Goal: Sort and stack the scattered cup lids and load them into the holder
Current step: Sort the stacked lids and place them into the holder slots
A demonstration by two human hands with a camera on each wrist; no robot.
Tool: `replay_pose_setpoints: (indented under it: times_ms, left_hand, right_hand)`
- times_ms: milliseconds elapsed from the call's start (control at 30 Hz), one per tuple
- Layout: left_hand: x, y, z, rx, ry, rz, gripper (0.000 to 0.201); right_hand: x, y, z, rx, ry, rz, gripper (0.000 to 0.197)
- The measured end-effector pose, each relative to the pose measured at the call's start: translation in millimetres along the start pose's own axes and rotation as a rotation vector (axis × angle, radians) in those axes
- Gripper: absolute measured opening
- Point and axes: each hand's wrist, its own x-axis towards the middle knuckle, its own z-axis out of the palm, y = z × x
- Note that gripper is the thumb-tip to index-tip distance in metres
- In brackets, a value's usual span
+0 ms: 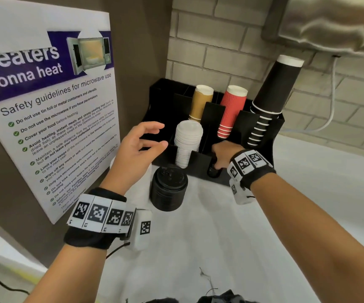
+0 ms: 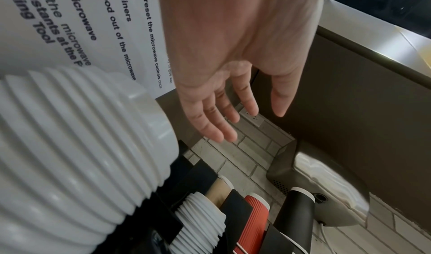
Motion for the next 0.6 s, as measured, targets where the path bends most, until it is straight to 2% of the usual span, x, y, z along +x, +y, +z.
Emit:
replay_pose_setpoints:
  times_ms: [67,100,133,167,200,267,333,400,467,600]
  left_hand:
    - [-0.3,-0.1,1.7,-0.006,0.0,-0.001,0.034]
    - [-0.6,0.1,2.9,-0.01,-0.003,-0.001,0.033]
    - [-1.0,0.4,4.4,-0.014,-0.007,-0.001,0.033]
    - [-1.4,0.6,6.1,-0.018,-0.011,-0.001,0.033]
    - [-1.8,0.7,7.8,-0.023,-0.015,0.0,0.033]
    - [-2.8,0.6,10.4,-0.039,-0.02,0.001,0.033]
    - [-4.3,0.5,11.4,-0.051,-0.024,0.002,0.033]
    - [-6.3,-0.3,11.0,-0.048,-0.033,0.003,0.033]
    - [-8.5,-1.8,9.9,-0.04,-0.036,-0.004,0.033]
    - [-12.1,-3.7,7.5,-0.036,-0.028,-0.012,0.032]
  right_hand:
    - [-6.2,-0.3,-8.4,0.158,0.296,-0.015,0.031]
    - [-10.5,-3.8,-10.5,0.271,0.456,-0.07,0.031]
    - [-16.0,-10.4,-11.8,0.379,0.566,-0.161,0.031]
    - [-22.1,-18.7,-12.5,0.457,0.593,-0.263,0.029]
    - [-27.3,-27.8,-11.9,0.503,0.553,-0.364,0.028]
    - [-35.1,-46.4,-5.3,0.525,0.356,-0.505,0.036]
    - [-36.6,-61.7,6.6,0.487,0.133,-0.54,0.067]
    - [-34.4,-72.9,20.1,0.45,-0.006,-0.495,0.093]
    - [-31.0,-79.8,31.3,0.46,-0.041,-0.462,0.101]
    - [-26.1,-85.7,40.1,0.471,-0.012,-0.446,0.097]
